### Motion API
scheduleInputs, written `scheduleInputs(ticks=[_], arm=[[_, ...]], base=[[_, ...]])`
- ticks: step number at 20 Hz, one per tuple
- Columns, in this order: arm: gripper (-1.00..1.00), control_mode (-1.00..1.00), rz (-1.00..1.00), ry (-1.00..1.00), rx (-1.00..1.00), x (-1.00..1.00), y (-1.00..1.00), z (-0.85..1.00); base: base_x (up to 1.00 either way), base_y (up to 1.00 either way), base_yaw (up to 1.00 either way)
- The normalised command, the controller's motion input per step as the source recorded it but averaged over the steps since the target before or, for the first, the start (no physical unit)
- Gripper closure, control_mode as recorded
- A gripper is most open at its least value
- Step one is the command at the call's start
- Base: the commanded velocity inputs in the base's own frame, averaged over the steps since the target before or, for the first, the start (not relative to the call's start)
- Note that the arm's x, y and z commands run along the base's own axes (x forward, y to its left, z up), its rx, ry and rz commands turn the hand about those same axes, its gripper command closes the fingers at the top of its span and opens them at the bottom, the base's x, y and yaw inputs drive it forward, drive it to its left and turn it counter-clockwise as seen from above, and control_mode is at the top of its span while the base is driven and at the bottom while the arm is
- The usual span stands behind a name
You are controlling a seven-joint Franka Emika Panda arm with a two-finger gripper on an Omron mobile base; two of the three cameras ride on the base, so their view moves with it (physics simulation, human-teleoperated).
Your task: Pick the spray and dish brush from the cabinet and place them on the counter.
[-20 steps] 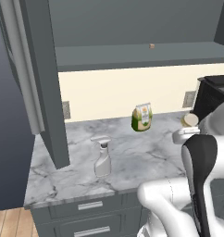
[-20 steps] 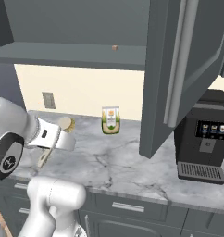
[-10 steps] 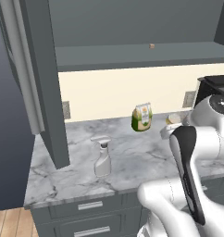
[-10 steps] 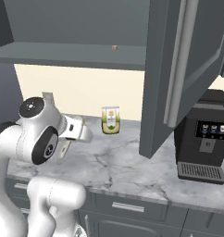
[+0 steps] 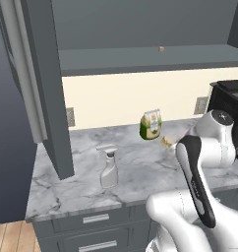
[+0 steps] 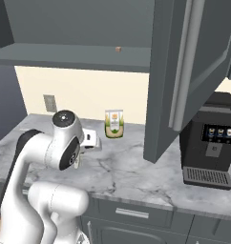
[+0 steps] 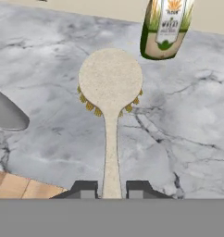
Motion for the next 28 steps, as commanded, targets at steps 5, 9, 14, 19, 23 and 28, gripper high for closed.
scheduleInputs(ticks=[5,9,14,19,23,28], arm=[[1.00,-1.00,0.11,-0.06,-0.14,0.10,0.18,-0.50],[1.00,-1.00,0.09,-0.14,-0.14,0.14,0.03,-0.68],[1.00,-1.00,0.08,-0.11,-0.07,0.22,0.00,-0.66],[1.00,-1.00,0.09,-0.07,-0.06,0.25,0.00,-0.57],[1.00,-1.00,0.06,-0.05,-0.06,0.29,0.00,-0.47],[1.00,-1.00,0.03,0.03,-0.06,0.33,0.00,-0.59]], base=[[0.00,0.00,0.00],[0.00,0.00,0.00],[0.00,0.00,0.00],[0.00,0.00,0.00],[0.00,0.00,0.00],[0.00,0.00,0.00]])
